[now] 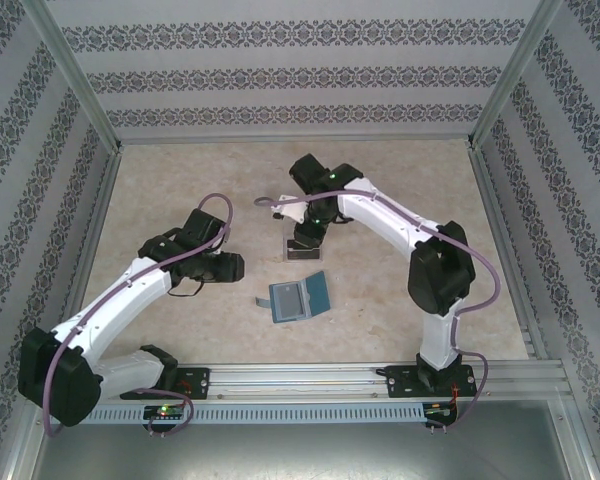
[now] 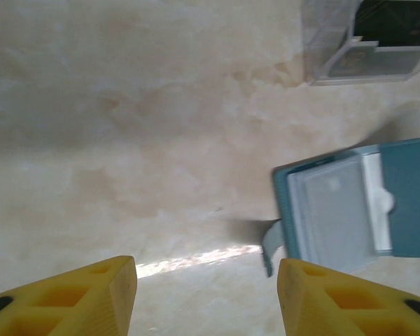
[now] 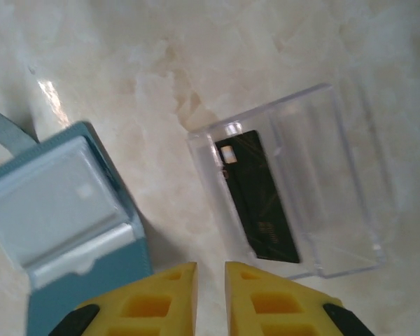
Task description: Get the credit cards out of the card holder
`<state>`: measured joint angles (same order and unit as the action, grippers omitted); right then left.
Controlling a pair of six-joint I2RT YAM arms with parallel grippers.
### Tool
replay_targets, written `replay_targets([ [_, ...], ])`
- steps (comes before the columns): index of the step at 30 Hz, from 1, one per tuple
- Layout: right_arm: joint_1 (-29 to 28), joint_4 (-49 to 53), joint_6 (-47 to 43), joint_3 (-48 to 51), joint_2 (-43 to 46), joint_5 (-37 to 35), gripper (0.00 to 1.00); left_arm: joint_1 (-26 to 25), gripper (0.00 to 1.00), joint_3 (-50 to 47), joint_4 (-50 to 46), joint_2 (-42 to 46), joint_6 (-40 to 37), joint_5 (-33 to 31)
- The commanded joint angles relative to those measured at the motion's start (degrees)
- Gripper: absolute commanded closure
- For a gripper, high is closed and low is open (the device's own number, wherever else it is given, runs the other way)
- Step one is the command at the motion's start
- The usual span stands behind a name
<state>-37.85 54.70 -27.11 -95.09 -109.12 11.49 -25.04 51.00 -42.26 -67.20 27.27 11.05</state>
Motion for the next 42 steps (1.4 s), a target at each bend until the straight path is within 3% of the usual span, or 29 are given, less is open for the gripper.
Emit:
replay_targets([
  [1, -2.7, -8.9, 15.0, 6.4, 4.7, -1.4, 0.8, 0.4, 0.43, -0.9, 8.2, -1.8, 5.2, 7.1],
  [9, -6.2, -17.0, 36.7, 20.1, 13.4, -5.4, 0.77, -1.6, 0.45, -2.8, 17.3, -7.1, 12.2, 12.9],
  [16, -5.9, -22.5, 51.1, 32.4, 23.2, -10.2, 0.77, -5.2, 0.55, -3.1, 21.3, -12.4, 15.8, 13.9],
  [23, -6.0, -24.9, 63.3, 38.8, 29.3, -5.1, 0.77, -9.9, 0.63, -3.8, 23.7, -16.3, 18.8, 12.4],
  [32, -8.2, -33.6, 70.5, 45.9, 29.7, 1.5, 0.78, -12.6, 0.77, -8.1, 25.8, -17.4, 21.6, 10.4],
  [37, -9.3, -37.8, 72.8, 47.4, 27.5, 4.4, 0.78, -12.6, 0.87, -10.3, 26.0, -18.0, 20.3, 9.9],
  [42, -10.2, -40.3, 73.7, 45.8, 23.0, 8.1, 0.78, -12.6, 0.9, -9.8, 24.2, -19.7, 17.9, 9.3],
])
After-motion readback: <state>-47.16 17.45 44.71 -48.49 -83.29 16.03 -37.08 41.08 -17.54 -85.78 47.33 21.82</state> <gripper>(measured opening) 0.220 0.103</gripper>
